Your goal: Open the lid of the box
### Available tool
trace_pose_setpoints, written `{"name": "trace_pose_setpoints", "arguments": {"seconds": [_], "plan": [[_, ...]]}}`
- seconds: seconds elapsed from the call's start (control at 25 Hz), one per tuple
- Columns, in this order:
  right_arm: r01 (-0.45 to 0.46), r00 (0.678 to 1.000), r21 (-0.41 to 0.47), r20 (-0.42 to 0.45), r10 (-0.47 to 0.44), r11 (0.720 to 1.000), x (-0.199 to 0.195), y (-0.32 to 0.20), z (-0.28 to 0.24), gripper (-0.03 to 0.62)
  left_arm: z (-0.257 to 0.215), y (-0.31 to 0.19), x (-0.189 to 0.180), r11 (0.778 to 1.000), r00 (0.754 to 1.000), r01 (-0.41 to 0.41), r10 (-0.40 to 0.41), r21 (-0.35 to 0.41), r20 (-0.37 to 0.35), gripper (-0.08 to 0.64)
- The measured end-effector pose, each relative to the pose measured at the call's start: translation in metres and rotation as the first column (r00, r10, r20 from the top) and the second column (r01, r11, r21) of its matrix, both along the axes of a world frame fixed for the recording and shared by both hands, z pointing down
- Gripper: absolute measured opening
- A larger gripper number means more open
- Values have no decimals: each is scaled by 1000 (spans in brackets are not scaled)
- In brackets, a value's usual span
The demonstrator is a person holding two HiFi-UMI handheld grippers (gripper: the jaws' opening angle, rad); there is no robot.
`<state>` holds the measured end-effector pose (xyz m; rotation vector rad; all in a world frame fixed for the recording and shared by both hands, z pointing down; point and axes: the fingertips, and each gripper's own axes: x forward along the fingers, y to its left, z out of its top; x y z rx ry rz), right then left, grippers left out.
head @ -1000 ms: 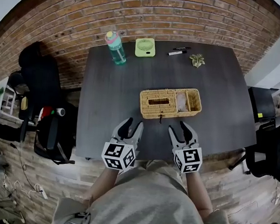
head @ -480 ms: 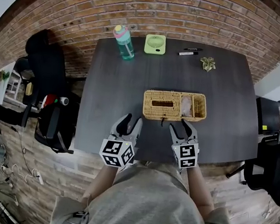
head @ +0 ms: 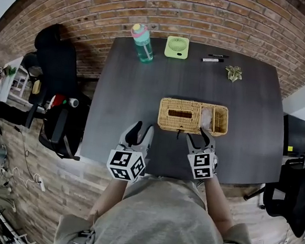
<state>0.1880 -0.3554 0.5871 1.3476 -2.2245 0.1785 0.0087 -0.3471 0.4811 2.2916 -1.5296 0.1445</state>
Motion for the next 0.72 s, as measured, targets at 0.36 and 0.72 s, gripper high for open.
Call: {"name": "trace_pose_setpoints", "arguments": {"seconds": [0.36,0.72], "plan": [[11,996,17,-85,-10,1000,3,-12,7,207,1,-1,-8,999,999,41,-41,2,2,172],[10,997,2,-74,-10,1000,3,-12,8,207,3,2,-13,998,998,55,-55,0,-3,172]]}}
